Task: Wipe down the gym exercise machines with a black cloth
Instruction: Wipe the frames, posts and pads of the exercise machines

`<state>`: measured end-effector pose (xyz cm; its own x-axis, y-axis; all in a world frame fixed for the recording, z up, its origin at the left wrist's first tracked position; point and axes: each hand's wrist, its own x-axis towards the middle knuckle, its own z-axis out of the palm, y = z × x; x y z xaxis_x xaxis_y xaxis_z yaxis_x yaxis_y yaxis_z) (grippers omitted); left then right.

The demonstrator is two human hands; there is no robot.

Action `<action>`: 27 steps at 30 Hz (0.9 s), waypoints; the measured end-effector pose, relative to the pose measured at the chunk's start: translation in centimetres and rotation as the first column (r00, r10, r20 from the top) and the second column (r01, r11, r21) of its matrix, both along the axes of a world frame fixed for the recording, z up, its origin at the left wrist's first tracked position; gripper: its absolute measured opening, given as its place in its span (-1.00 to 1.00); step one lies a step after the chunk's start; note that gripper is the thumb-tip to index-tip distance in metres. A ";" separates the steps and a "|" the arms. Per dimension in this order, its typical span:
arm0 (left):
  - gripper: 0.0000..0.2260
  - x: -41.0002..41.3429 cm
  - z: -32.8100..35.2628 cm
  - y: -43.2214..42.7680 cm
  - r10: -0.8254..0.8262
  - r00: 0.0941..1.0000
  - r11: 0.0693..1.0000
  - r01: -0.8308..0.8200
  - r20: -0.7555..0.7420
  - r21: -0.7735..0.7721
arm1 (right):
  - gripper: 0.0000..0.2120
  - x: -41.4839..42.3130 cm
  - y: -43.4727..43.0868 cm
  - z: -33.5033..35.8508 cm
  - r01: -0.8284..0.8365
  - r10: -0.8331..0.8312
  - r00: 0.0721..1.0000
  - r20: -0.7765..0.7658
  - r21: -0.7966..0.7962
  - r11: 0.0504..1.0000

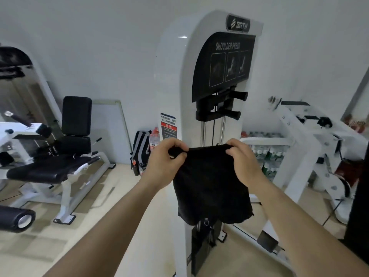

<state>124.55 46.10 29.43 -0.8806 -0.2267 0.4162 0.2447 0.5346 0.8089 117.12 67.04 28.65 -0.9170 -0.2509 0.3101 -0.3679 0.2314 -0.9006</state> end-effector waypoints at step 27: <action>-0.91 -7.5 2.9 0.0 0.668 0.594 0.616 -0.779 -0.449 -0.115 | -0.57 -7.5 -12.1 -1.4 -0.422 0.375 0.907 -0.194 -0.409 0.809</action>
<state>117.06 46.15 32.30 -0.2630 -0.5538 0.7901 -0.1095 0.8307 0.5458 109.63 54.91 27.25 -0.7241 -0.4061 0.5574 -0.4347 -0.3587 -0.8261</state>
